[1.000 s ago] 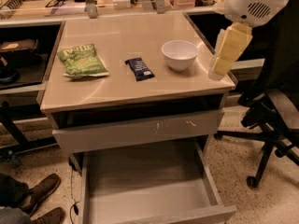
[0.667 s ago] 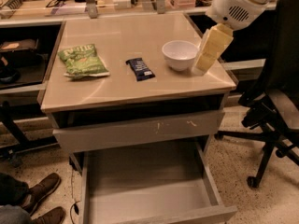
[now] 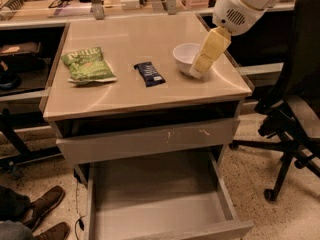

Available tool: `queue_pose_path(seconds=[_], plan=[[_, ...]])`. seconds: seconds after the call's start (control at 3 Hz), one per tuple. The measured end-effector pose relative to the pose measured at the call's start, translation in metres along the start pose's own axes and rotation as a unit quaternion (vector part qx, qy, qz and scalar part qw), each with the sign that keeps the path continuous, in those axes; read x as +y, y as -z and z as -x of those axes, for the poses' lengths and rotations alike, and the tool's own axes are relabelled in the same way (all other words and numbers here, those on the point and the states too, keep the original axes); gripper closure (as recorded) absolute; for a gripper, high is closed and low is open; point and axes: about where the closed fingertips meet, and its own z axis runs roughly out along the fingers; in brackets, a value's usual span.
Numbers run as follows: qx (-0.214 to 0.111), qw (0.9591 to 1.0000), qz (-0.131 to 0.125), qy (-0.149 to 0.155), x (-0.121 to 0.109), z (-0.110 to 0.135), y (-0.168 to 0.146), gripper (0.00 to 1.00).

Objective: Place rxbar blueberry into middle drawer

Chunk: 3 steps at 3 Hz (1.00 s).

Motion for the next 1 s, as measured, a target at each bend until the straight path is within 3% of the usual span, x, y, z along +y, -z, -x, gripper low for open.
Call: queue_pose_path(seconds=[0.33, 1.0], plan=[[-0.006, 0.9998, 0.018, 0.008, 0.013, 0.004, -0.021, 0.00], [0.002, 0.9971, 0.076, -0.001, 0.046, 0.016, -0.089, 0.00]])
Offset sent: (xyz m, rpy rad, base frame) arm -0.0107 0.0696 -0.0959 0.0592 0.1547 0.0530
